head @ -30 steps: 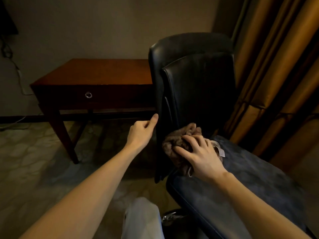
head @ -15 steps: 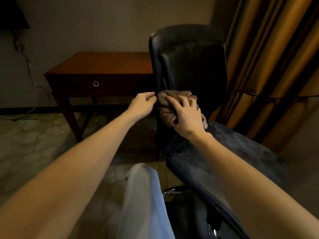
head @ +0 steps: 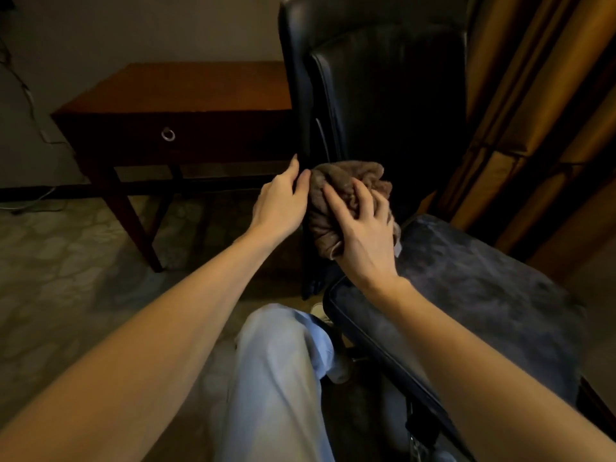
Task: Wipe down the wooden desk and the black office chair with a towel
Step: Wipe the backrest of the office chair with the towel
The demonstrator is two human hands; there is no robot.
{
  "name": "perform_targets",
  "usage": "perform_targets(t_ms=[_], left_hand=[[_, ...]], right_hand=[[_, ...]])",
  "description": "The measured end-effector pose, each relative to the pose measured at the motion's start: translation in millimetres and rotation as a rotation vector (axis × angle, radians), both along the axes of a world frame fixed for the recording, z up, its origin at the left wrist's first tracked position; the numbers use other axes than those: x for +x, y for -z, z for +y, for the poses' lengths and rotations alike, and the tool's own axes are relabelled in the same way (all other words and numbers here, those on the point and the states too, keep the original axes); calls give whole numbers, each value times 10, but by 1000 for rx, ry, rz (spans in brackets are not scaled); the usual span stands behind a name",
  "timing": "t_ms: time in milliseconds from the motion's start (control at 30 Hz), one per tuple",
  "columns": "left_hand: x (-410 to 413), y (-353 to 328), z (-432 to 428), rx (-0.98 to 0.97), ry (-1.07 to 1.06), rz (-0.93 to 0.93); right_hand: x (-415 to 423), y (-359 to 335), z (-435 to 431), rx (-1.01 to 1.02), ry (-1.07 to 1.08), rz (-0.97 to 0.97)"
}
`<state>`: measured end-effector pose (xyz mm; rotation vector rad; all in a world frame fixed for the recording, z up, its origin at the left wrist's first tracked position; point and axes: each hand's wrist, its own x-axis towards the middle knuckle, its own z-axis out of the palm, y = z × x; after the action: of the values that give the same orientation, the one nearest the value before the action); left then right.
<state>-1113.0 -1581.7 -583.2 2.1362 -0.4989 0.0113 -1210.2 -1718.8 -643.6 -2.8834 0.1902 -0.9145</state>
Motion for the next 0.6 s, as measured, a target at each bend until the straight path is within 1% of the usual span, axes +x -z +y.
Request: perform_targets(t_ms=[100,200,300,333,367,400,433,467,533,567,600], left_hand=[[171,278,36,6,32,-52],[288,573,-7,-69,104,-2],[355,791,-111,-174,137,91],[368,868,-160,-226,138,145],[378,944,-206,-273,133,205],[391,1017,-267,-301,124,271],[384,1073,-296,-307,118,336],[393,1137,-337,-301,119,388],[457,1247,-373,-276,143,449],[497,1273,-372,-268,152,465],[552,1293,-382,-261,156,472]], right_hand=[[188,362,60,32,1,-37],[279,678,-6,3,32,-69],[212,905,-237,-35,-8,40],[154,950,-308,0,-17,95],[103,999,-354,77,-14,148],[64,1051,-386,212,28,182],[22,1086,-381,400,108,183],[15,1143,-405,644,236,125],[36,1154,-469,1167,534,-108],[52,1131,-527,1361,640,-224],[86,1119,-620,1503,688,-319]])
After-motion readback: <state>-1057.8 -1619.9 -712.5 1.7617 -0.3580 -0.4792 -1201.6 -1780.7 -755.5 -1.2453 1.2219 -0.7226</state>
